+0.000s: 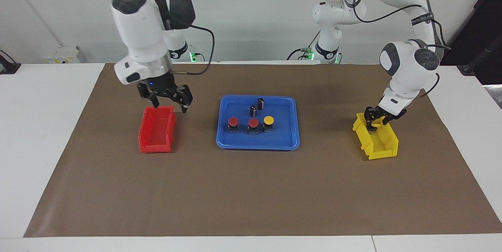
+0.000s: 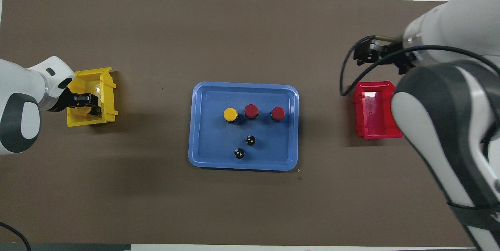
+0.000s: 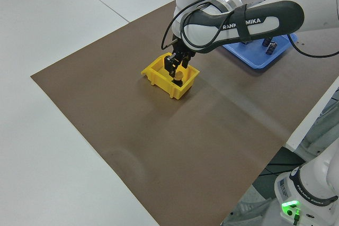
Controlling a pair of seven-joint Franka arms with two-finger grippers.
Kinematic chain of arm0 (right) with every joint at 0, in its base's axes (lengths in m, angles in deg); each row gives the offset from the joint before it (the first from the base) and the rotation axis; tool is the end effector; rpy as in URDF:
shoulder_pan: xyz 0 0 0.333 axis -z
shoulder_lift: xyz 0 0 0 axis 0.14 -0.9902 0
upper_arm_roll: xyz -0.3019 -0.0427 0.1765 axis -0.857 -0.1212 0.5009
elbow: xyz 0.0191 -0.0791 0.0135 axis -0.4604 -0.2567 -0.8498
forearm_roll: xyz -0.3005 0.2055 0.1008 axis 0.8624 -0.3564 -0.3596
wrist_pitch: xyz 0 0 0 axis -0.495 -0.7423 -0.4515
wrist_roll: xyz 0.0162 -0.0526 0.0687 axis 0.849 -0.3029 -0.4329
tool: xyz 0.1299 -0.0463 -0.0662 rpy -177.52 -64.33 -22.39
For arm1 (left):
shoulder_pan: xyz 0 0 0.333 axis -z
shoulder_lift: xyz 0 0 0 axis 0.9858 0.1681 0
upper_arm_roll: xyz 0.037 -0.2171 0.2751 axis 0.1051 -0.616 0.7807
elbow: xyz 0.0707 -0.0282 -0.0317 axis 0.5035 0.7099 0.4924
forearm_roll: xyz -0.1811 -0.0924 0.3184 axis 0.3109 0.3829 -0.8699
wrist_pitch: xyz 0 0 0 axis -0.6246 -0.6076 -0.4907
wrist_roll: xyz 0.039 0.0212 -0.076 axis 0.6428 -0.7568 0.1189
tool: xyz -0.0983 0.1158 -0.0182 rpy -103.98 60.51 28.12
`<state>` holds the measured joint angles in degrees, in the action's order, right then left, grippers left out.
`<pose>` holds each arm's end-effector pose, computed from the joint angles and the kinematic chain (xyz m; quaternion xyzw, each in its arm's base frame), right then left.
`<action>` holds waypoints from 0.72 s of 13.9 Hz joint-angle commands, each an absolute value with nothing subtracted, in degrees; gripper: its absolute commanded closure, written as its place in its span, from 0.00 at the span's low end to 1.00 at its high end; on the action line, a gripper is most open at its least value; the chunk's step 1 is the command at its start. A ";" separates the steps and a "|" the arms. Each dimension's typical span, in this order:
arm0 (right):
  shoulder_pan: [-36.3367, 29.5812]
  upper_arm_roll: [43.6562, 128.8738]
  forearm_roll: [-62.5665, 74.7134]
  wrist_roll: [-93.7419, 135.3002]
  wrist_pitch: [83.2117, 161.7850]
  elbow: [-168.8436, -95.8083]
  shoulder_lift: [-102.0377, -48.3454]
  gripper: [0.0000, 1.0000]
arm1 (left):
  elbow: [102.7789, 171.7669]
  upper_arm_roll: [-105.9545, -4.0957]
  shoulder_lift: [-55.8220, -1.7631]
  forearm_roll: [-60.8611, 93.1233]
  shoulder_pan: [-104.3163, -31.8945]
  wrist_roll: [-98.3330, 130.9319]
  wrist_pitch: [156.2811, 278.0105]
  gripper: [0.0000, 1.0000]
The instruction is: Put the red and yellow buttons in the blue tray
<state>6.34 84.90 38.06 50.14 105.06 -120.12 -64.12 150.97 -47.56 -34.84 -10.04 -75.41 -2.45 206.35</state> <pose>0.5777 0.0712 0.5798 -0.9922 0.1181 -0.0391 0.0013 0.5407 -0.0037 0.3731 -0.9992 0.0381 -0.0066 0.0093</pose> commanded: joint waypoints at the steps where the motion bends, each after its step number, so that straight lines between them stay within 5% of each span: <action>1: 10.94 85.48 37.37 43.48 96.61 -116.13 -62.93 0.00 | 154.90 -48.13 -37.27 -9.27 -76.45 -3.63 209.80 0.32; 6: 14.99 85.04 37.89 37.92 88.22 -115.58 -60.12 0.00 | 155.43 -48.13 -36.57 -9.27 -77.42 -3.36 212.35 0.37; 8: 14.99 85.04 37.89 35.12 87.78 -117.86 -58.81 0.00 | 155.25 -48.13 -36.48 -9.27 -77.51 -3.18 212.44 0.95; 10: 14.82 85.04 37.72 33.97 88.04 -120.15 -57.31 0.00 | 154.12 -48.13 -36.22 -9.27 -77.42 -2.84 211.92 0.99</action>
